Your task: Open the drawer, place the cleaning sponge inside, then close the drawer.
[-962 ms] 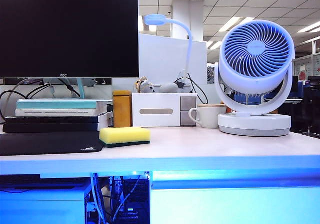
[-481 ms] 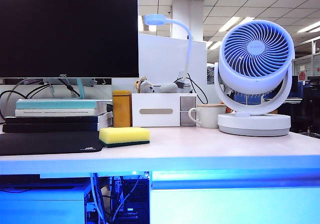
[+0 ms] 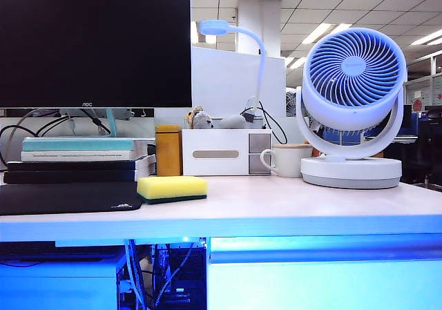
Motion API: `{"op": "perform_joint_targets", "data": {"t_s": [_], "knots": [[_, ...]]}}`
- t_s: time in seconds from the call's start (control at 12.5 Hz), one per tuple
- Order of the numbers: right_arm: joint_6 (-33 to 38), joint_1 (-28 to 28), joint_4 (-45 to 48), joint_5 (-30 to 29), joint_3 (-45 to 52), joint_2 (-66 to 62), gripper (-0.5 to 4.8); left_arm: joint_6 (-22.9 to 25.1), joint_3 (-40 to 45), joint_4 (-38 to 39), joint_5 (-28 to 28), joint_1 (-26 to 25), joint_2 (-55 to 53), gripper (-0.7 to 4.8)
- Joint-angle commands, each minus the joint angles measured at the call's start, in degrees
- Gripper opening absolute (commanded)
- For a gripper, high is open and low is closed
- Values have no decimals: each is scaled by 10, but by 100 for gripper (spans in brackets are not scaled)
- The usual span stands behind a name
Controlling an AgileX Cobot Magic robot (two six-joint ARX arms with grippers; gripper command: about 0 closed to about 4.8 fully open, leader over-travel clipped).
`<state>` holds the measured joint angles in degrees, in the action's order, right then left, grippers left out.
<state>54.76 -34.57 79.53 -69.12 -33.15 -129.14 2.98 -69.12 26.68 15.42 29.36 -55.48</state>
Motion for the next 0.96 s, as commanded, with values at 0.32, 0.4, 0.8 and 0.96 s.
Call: {"op": "perform_joint_targets", "data": {"t_s": [0.32, 0.4, 0.8, 0.96], "knots": [[-10, -8, 9, 23, 16, 4, 479, 0, -2, -5, 3, 0, 1, -6], [-10, -9, 9, 38, 16, 4, 479, 0, -2, -5, 2, 0, 1, -6], [-7, -6, 0, 34, -3, 2, 479, 0, -2, -5, 2, 0, 1, -6], [0, -6, 2, 24, -13, 2, 479, 0, -2, -5, 2, 0, 1, -6]]}}
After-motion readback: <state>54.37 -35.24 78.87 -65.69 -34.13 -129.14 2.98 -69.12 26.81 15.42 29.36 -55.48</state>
